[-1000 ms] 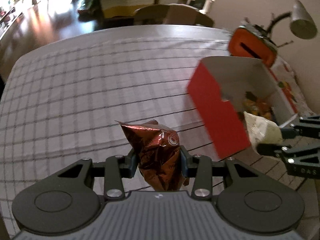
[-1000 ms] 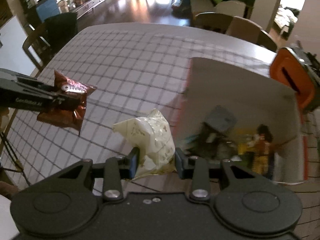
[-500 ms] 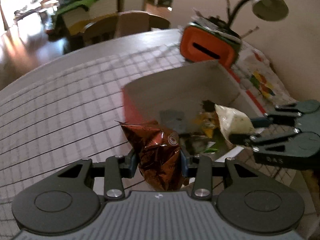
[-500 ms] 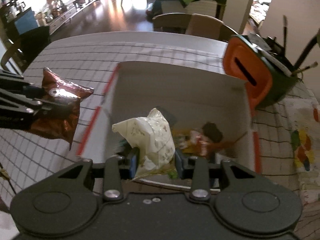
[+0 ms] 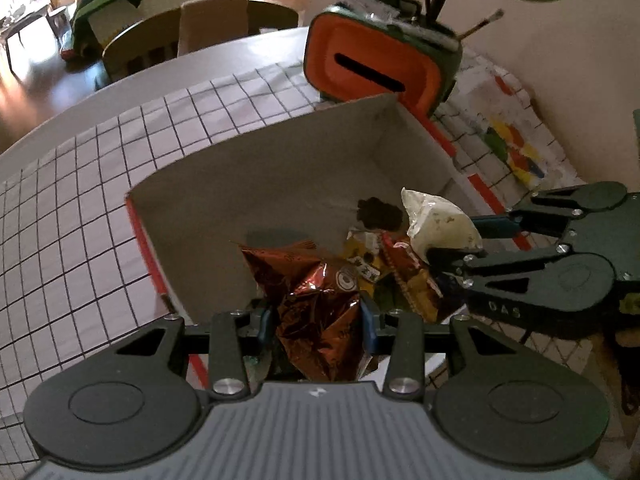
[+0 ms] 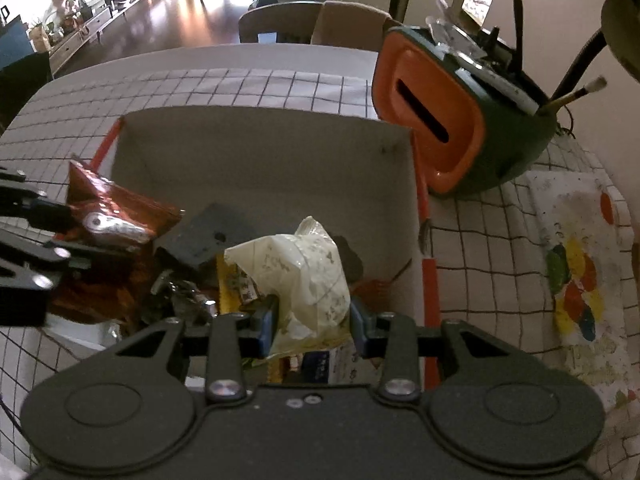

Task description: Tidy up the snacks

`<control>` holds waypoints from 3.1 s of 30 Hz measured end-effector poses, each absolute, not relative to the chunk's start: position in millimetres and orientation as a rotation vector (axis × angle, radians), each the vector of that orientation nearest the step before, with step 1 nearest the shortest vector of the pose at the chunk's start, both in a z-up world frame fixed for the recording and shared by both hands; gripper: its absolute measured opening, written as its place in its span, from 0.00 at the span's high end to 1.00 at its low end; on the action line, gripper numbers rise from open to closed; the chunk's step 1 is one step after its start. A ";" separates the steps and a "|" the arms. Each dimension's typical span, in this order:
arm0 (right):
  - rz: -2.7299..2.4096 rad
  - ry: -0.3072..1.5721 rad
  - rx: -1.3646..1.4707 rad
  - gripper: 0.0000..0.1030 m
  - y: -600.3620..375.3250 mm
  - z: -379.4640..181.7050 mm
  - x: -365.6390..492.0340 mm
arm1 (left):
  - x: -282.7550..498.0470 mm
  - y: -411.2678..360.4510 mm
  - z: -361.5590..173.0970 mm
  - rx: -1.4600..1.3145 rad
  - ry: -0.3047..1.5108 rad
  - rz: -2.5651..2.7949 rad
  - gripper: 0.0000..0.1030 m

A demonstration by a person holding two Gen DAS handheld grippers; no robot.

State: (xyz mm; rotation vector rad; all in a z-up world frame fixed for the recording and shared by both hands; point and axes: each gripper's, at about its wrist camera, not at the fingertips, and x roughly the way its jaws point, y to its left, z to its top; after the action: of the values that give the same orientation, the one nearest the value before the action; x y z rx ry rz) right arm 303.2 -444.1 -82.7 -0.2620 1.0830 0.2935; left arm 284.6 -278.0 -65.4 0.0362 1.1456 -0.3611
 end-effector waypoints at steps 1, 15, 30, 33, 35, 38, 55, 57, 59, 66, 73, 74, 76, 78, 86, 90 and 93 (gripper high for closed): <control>0.296 1.087 -0.262 0.65 -444.7 -85.5 305.6 | 286.8 -281.2 -69.8 0.042 1.157 -0.356 0.61; 0.339 1.105 -0.171 0.63 -459.2 -98.1 299.3 | 287.9 -291.1 -103.2 0.084 1.217 -0.309 0.58; 0.363 1.006 -0.030 0.52 -469.6 -64.6 263.8 | 258.6 -277.4 -60.8 0.074 1.062 -0.319 0.29; 0.348 0.944 -0.002 0.30 -471.3 -52.1 251.2 | 249.1 -275.3 -48.2 0.064 1.017 -0.330 0.27; 0.343 0.913 0.016 0.25 -472.6 -44.2 243.4 | 242.6 -274.6 -40.3 0.064 0.987 -0.334 0.26; 0.339 0.875 0.050 0.20 -476.1 -34.5 232.2 | 233.5 -271.4 -29.5 0.056 0.963 -0.345 0.25; 0.230 0.656 0.146 0.00 -468.7 -5.2 172.9 | 184.6 -235.7 2.1 0.002 0.829 -0.307 0.11; 0.225 0.653 0.158 0.00 -468.8 -6.8 171.1 | 180.9 -233.0 2.6 -0.015 0.820 -0.307 0.04; 0.216 0.652 0.153 0.00 -467.7 -7.8 169.1 | 176.6 -232.0 3.5 -0.009 0.803 -0.298 0.00; 0.214 0.651 0.133 0.00 -462.6 -8.1 160.8 | 169.1 -230.8 3.6 0.010 0.791 -0.275 0.00; 0.222 0.654 0.136 0.00 -459.7 -9.7 154.1 | 163.6 -231.6 2.7 0.031 0.785 -0.251 0.00; 0.218 0.653 0.135 0.00 -459.2 -9.6 152.9 | 163.0 -231.6 2.3 0.032 0.785 -0.250 0.00; 0.204 0.650 0.131 0.00 -457.8 -8.8 151.4 | 162.0 -230.8 1.4 0.028 0.789 -0.247 0.00; 0.209 0.649 0.134 0.00 -457.6 -8.1 150.5 | 161.3 -229.4 0.4 0.021 0.794 -0.248 0.00; 0.224 0.658 0.134 0.00 -456.2 -6.7 150.7 | 159.4 -230.4 -0.4 0.024 0.798 -0.255 0.00; 0.218 0.663 0.135 0.00 -456.3 -7.5 151.3 | 159.3 -230.7 -0.3 0.021 0.798 -0.255 0.00; 0.212 0.668 0.141 0.00 -457.3 -8.2 151.2 | 158.4 -229.9 0.4 0.022 0.796 -0.258 0.00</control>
State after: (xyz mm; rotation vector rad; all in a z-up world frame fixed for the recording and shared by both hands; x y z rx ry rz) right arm 151.2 -457.3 -8.2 0.1411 0.6677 0.2123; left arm 158.4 -229.9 0.4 0.0222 0.7957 -0.2580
